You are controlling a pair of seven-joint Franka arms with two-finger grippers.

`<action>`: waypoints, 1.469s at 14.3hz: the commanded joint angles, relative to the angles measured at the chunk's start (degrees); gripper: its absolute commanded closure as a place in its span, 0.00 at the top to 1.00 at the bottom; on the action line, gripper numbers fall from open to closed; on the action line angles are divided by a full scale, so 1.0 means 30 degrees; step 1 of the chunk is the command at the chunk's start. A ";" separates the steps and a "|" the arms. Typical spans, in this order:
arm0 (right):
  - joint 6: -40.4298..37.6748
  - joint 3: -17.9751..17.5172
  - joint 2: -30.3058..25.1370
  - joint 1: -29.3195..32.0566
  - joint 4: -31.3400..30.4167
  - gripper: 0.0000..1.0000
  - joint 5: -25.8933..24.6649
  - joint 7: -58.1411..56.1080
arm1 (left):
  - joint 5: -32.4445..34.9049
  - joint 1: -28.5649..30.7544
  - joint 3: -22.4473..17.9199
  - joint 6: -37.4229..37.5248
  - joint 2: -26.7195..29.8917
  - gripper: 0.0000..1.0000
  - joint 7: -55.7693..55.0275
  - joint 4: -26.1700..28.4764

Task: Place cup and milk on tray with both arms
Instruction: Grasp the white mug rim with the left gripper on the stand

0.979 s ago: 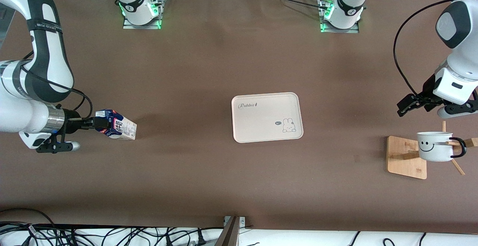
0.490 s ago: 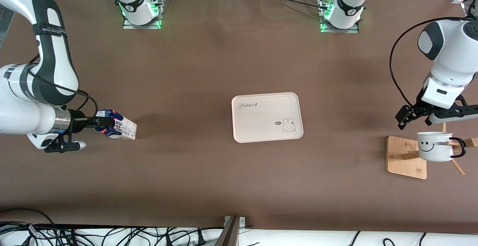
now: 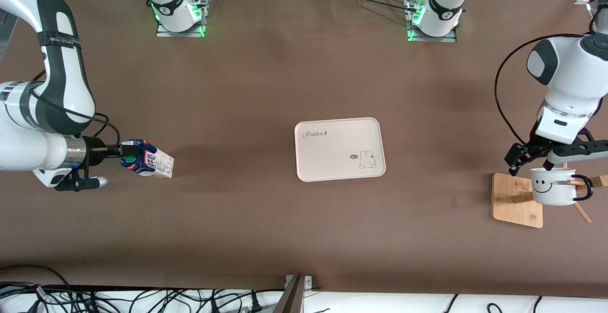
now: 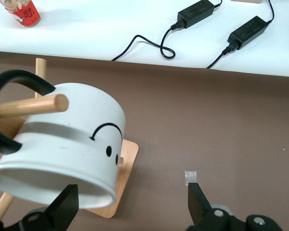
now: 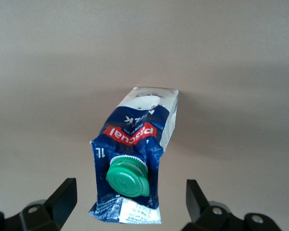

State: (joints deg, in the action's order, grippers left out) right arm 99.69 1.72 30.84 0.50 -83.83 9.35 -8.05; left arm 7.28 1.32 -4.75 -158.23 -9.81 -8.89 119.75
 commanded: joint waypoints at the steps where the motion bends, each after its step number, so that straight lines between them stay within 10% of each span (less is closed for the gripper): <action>1: -0.0240 -0.0076 0.0063 0.0155 -0.0007 1.00 -0.0274 -0.0364 | 0.0356 -0.0205 -0.0117 -0.0078 -0.0802 1.00 0.0035 -0.1126; 16: -0.0006 -0.0076 0.0737 0.0126 0.0110 1.00 -0.0274 0.0515 | 0.1118 -0.0234 -0.0703 -0.0136 -0.1214 0.07 0.0123 -0.1391; 19: -0.0035 -0.0076 0.0766 0.0126 0.0110 0.54 -0.0274 0.0340 | 0.1117 -0.0234 -0.0703 -0.0136 -0.1184 0.00 0.0093 -0.1391; 21: -0.0035 -0.0076 0.0766 0.0126 0.0110 0.47 -0.0274 0.0339 | 0.1118 -0.0263 -0.0703 -0.0136 -0.1126 0.00 0.0093 -0.1391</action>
State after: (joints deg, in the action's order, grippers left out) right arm 99.64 1.74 32.81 0.57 -83.84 9.24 -7.15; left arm 9.09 1.02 -6.51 -158.58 -12.64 -8.68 116.64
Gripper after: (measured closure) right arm 0.414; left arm 0.907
